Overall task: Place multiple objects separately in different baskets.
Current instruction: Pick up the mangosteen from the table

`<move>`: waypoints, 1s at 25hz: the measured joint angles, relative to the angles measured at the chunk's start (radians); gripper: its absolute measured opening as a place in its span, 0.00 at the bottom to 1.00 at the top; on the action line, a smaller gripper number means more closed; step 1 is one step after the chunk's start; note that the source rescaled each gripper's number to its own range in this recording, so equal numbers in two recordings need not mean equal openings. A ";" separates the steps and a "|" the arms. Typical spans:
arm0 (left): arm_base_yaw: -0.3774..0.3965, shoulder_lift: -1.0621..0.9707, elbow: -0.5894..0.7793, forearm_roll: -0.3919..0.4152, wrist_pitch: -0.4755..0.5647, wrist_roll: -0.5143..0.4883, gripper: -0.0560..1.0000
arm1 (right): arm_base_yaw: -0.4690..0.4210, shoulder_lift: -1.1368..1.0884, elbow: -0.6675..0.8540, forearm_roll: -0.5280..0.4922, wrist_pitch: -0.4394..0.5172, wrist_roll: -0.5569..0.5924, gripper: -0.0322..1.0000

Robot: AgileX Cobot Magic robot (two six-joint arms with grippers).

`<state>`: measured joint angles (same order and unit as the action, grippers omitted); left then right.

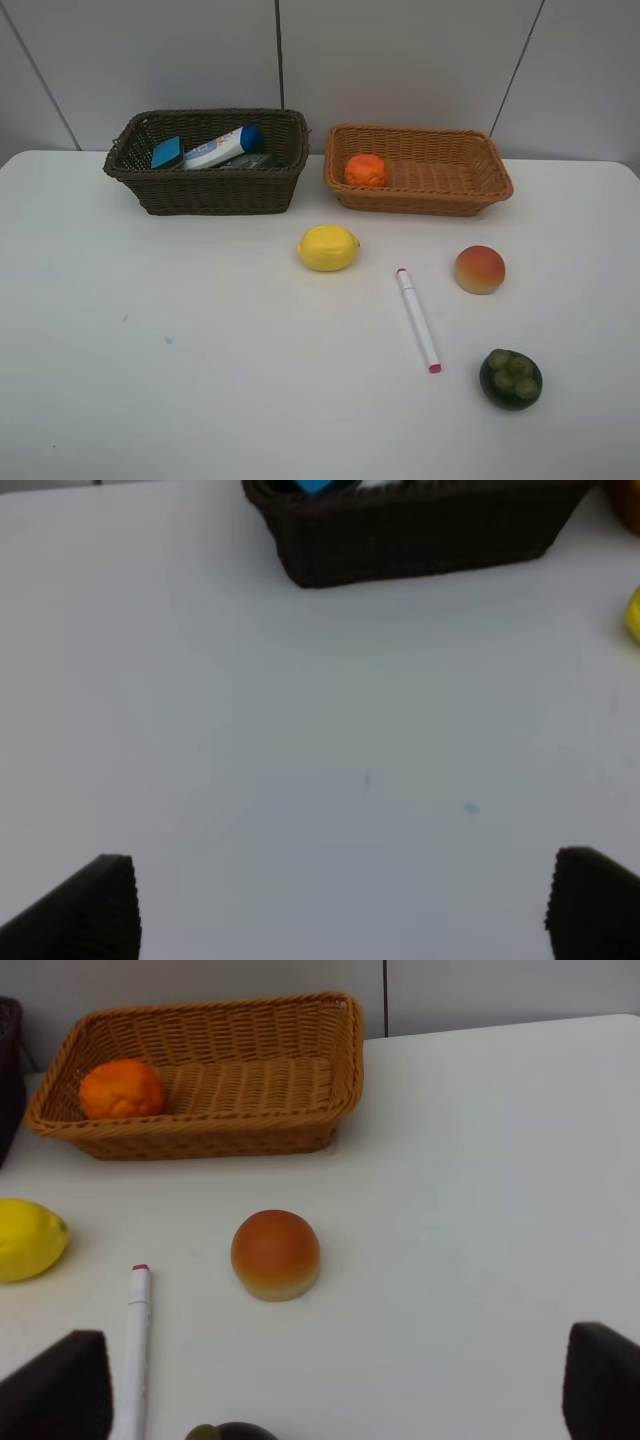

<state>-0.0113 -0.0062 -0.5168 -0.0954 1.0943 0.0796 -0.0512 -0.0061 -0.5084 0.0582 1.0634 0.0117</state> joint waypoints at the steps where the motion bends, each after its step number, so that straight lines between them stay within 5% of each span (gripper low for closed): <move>1: 0.000 0.000 0.005 -0.001 -0.008 -0.004 1.00 | 0.000 0.000 0.000 0.000 0.000 0.000 1.00; 18: 0.000 0.000 0.007 0.000 -0.022 -0.017 1.00 | 0.000 0.001 0.000 0.000 0.000 0.000 1.00; 25: 0.000 0.000 0.007 0.000 -0.022 -0.017 1.00 | 0.000 0.238 0.000 0.000 0.000 0.000 1.00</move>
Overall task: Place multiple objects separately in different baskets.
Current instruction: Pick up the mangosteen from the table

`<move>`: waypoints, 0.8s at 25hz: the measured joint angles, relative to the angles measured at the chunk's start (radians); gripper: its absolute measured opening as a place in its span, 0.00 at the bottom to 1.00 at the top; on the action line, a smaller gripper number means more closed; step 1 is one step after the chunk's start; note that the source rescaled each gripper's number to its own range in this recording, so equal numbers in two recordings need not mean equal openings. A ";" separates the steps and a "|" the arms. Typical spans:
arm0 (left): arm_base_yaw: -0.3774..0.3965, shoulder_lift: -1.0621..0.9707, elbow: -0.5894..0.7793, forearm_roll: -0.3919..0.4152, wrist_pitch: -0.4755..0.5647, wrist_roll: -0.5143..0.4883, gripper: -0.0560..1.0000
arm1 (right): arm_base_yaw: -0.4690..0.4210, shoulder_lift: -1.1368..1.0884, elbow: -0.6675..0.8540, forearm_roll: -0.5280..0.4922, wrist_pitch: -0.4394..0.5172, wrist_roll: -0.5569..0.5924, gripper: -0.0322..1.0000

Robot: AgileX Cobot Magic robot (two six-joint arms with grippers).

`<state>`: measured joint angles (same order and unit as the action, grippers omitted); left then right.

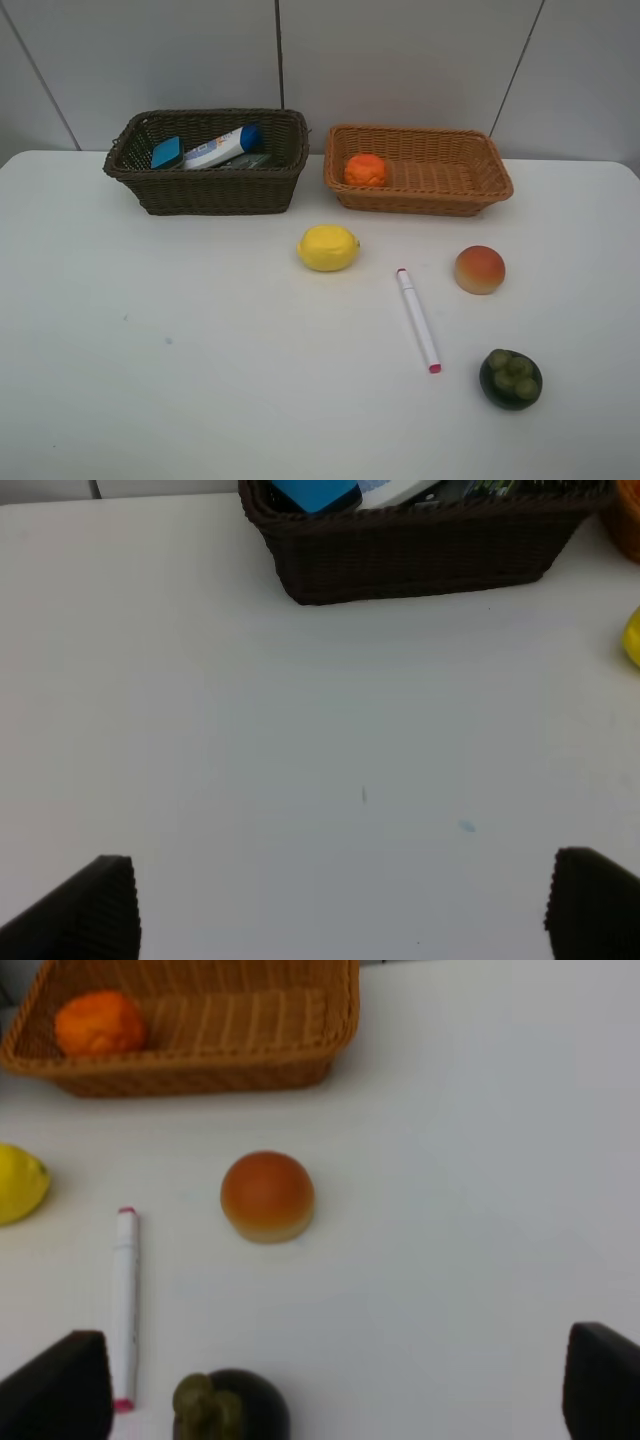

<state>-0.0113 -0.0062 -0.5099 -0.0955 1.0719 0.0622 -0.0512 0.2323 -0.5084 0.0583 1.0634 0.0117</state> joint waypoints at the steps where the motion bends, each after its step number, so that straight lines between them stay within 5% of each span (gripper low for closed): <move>1: 0.000 0.000 0.000 0.000 0.000 0.000 1.00 | 0.000 0.061 0.000 0.000 0.000 0.000 1.00; 11: 0.000 0.000 0.000 0.000 0.000 -0.001 1.00 | 0.000 0.744 -0.135 0.005 -0.028 0.003 1.00; 20: 0.000 0.000 0.000 0.000 0.000 -0.002 1.00 | 0.014 0.974 -0.233 0.257 0.017 -0.128 1.00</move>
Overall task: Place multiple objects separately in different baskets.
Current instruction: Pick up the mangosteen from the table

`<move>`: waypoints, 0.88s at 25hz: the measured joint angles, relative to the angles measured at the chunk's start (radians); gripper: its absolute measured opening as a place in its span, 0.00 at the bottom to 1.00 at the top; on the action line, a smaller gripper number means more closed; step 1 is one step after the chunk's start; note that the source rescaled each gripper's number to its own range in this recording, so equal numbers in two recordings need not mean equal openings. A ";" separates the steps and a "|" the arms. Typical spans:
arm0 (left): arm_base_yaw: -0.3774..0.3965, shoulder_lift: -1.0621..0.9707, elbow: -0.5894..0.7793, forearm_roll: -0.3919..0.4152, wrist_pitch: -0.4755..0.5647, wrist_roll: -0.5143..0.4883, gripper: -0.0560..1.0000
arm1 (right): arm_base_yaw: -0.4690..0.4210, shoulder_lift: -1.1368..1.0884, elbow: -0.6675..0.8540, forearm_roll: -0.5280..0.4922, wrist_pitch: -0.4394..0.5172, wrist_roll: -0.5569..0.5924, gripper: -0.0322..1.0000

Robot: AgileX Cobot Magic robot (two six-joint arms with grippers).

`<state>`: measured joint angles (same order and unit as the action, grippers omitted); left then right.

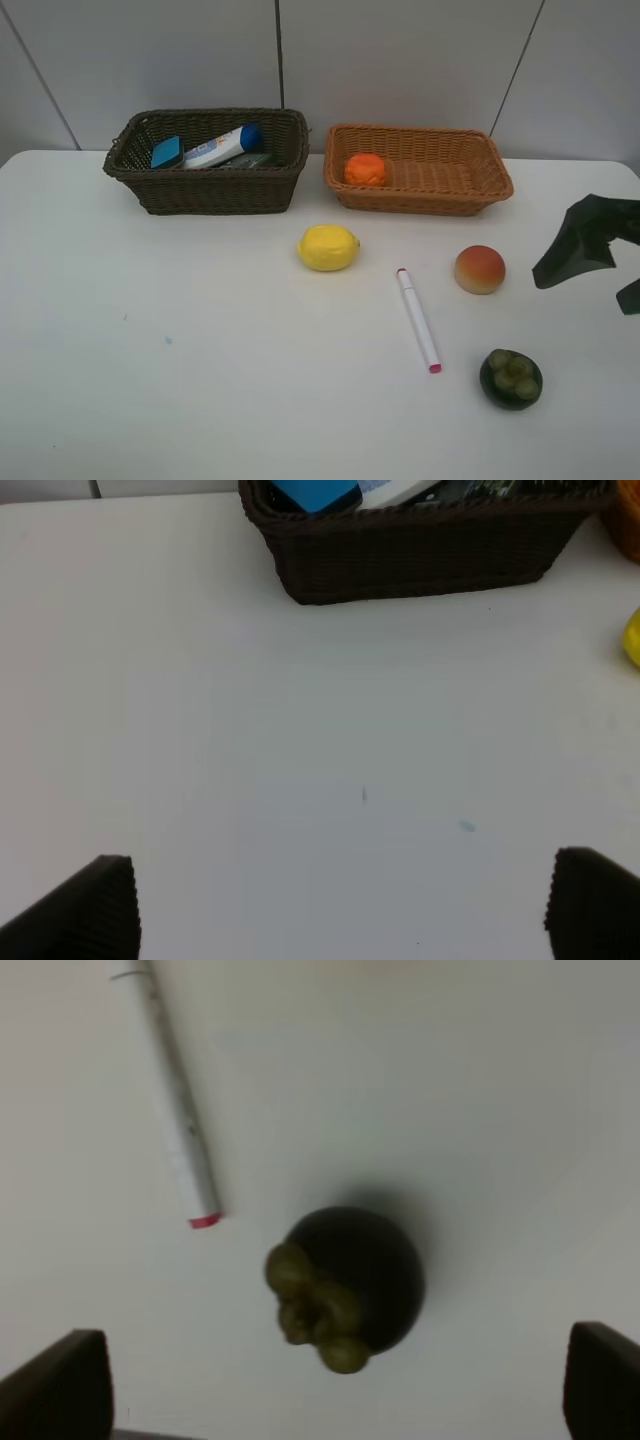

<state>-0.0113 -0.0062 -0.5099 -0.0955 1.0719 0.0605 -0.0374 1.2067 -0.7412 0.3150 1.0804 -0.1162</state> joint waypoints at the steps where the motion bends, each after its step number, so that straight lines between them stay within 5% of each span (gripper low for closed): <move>1: 0.000 0.000 0.000 0.000 0.000 0.000 1.00 | 0.025 0.000 0.000 0.004 0.005 -0.003 1.00; 6: 0.000 0.000 0.000 0.001 0.000 0.000 1.00 | 0.221 0.008 0.000 -0.005 0.008 0.029 1.00; 11: 0.000 0.000 0.000 0.001 0.000 0.000 1.00 | 0.408 0.091 0.000 -0.197 -0.037 0.235 1.00; 15: 0.000 0.000 0.000 0.001 0.000 0.000 1.00 | 0.447 0.186 -0.001 -0.279 -0.046 0.317 1.00; 22: 0.000 0.000 0.000 0.001 0.000 0.000 1.00 | 0.450 0.304 -0.001 -0.233 -0.095 0.320 1.00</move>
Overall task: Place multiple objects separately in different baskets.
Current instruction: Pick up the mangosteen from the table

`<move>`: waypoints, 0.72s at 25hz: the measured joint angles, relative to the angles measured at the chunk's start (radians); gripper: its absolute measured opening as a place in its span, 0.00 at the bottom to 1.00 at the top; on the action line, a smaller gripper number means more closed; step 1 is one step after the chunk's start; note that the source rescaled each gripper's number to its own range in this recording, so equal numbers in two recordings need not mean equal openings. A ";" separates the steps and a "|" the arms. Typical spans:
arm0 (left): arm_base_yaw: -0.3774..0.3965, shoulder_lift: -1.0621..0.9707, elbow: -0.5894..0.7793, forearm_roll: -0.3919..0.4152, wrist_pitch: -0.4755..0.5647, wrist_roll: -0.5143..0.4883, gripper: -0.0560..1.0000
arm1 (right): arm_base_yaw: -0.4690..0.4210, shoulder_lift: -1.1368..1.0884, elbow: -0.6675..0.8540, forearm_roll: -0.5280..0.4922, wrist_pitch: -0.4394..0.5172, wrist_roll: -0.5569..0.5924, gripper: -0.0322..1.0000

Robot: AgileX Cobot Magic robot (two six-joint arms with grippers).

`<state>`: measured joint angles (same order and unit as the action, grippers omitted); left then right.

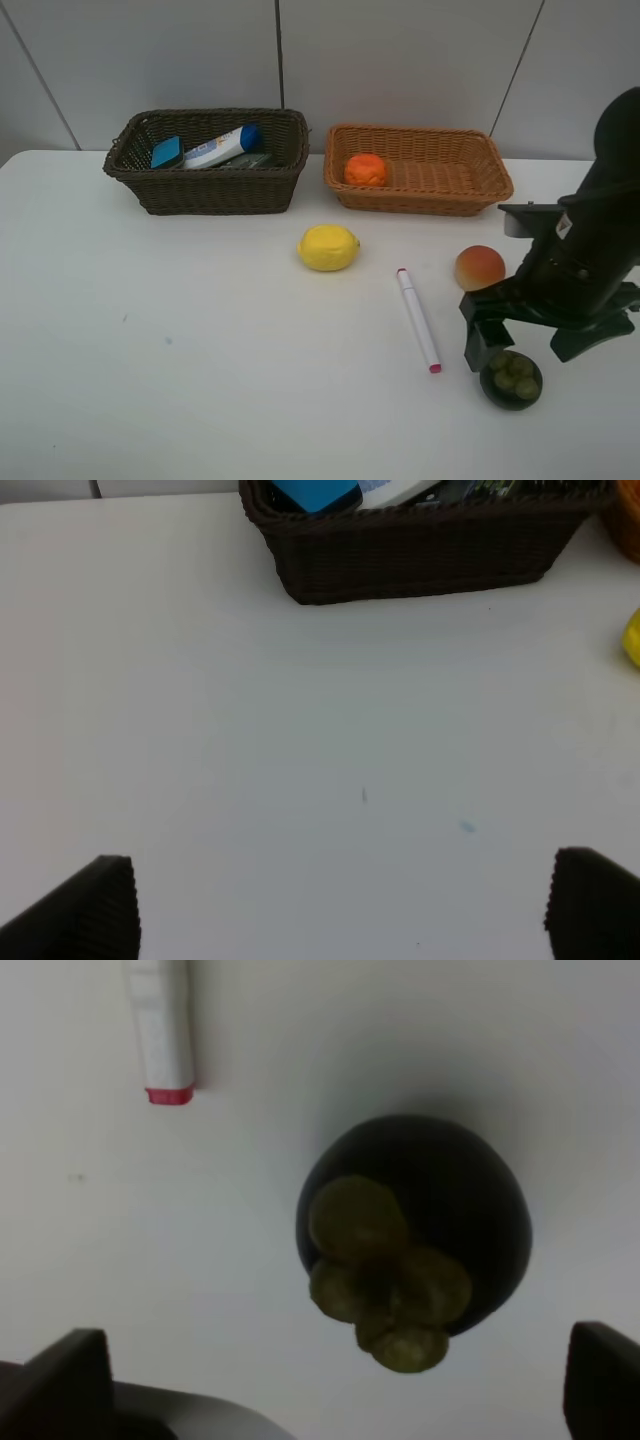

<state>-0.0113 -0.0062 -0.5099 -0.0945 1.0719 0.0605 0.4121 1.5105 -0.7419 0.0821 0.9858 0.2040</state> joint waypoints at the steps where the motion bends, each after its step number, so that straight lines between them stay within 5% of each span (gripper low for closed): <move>1: 0.000 0.000 0.000 0.000 0.000 0.000 1.00 | 0.000 0.010 0.002 0.007 -0.010 0.000 1.00; 18: 0.000 0.000 0.000 0.000 0.000 0.000 1.00 | 0.000 0.167 0.046 0.038 -0.147 0.002 1.00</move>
<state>-0.0113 -0.0062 -0.5099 -0.0945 1.0715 0.0605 0.4121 1.6772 -0.6962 0.1200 0.8388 0.2063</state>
